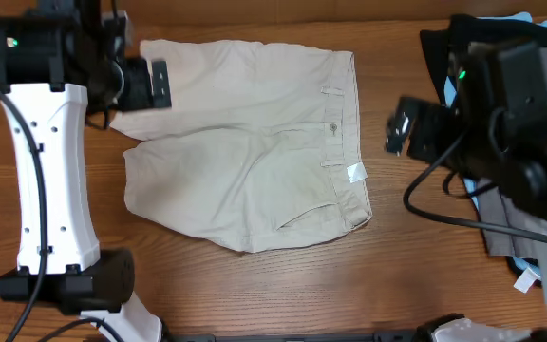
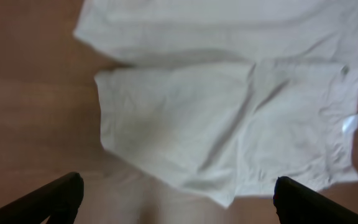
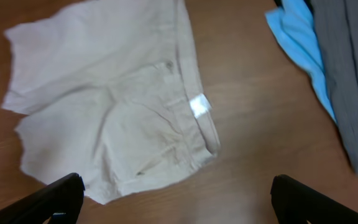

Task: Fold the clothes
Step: 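Move both grippers down to the shorts' lower edges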

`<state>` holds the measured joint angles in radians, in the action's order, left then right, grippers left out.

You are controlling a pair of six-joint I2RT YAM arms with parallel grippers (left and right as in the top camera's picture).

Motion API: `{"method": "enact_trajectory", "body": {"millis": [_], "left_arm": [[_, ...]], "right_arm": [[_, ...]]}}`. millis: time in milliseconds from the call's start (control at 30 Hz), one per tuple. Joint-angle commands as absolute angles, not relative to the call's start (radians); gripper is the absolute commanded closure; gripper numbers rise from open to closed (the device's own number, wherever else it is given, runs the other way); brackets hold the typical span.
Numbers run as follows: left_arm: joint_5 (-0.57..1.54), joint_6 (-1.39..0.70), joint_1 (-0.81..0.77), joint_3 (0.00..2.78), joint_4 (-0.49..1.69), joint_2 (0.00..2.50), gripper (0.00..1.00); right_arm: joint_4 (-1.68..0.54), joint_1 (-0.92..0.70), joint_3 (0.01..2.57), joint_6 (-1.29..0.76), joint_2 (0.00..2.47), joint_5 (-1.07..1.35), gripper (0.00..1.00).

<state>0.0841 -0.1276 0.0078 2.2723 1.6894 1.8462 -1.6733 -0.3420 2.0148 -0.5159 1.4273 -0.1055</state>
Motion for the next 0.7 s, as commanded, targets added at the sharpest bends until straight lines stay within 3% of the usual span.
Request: {"method": "enact_trajectory", "body": {"millis": [0,433,667], "left_arm": [[0.059,-0.116,0.003,2.1,1.684,1.826,0.0],[0.021,-0.25,0.008,1.371,1.281,1.712,0.03],[0.014,-0.383,0.008,1.111,1.077,1.684,0.11]], "right_arm": [[-1.625,-0.344,1.88,-0.595,1.36,-0.139,0.0],[-1.514,-0.344,1.682,-0.595,1.377,-0.058,0.0],[-1.509,-0.344,1.674,-0.572,1.406,-0.057,0.0]]}}
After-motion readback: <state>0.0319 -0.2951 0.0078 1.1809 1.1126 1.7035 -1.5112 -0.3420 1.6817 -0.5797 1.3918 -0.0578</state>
